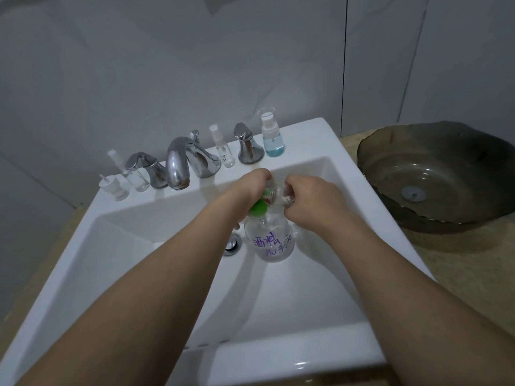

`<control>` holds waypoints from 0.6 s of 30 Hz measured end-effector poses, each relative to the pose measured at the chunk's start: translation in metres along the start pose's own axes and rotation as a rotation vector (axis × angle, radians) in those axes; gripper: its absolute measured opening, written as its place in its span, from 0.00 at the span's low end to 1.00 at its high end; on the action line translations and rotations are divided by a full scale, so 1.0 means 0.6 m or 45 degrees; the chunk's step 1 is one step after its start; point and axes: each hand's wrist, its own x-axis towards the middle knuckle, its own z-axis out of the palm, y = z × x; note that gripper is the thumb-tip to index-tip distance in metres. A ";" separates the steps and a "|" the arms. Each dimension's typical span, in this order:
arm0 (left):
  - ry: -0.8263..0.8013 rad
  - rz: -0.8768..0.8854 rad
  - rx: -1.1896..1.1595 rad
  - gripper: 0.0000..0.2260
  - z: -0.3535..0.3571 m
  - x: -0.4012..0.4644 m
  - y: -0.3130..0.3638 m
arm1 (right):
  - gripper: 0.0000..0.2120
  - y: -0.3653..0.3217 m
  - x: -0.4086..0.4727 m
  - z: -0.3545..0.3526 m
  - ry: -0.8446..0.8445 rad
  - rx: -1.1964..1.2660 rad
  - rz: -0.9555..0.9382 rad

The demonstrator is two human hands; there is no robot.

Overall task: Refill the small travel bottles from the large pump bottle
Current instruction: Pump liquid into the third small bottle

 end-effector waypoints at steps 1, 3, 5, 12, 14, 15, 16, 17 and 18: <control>0.007 0.009 -0.006 0.11 0.000 0.001 -0.001 | 0.11 0.000 0.000 0.000 -0.004 0.002 0.002; 0.010 0.019 -0.011 0.11 0.002 0.001 -0.001 | 0.11 0.000 0.000 0.000 -0.006 0.005 0.011; 0.004 0.014 -0.021 0.11 0.002 0.002 -0.002 | 0.11 -0.001 0.000 0.001 -0.007 0.001 0.017; -0.042 0.003 -0.016 0.13 0.003 0.012 -0.003 | 0.11 0.000 0.003 0.006 0.010 -0.003 0.022; -0.054 0.011 -0.014 0.12 0.002 0.014 -0.003 | 0.11 0.000 0.003 0.006 0.016 -0.001 0.013; -0.054 0.017 -0.011 0.12 0.003 0.014 -0.003 | 0.11 0.001 0.004 0.005 0.019 -0.002 0.008; -0.046 0.027 -0.013 0.11 0.005 0.015 -0.004 | 0.11 0.001 0.004 0.004 0.020 -0.004 0.006; -0.029 0.041 -0.020 0.11 0.004 0.014 -0.003 | 0.11 0.002 0.004 0.003 0.022 -0.007 0.005; -0.002 0.050 -0.025 0.11 0.004 0.013 -0.003 | 0.12 0.002 0.004 0.003 0.024 -0.009 0.003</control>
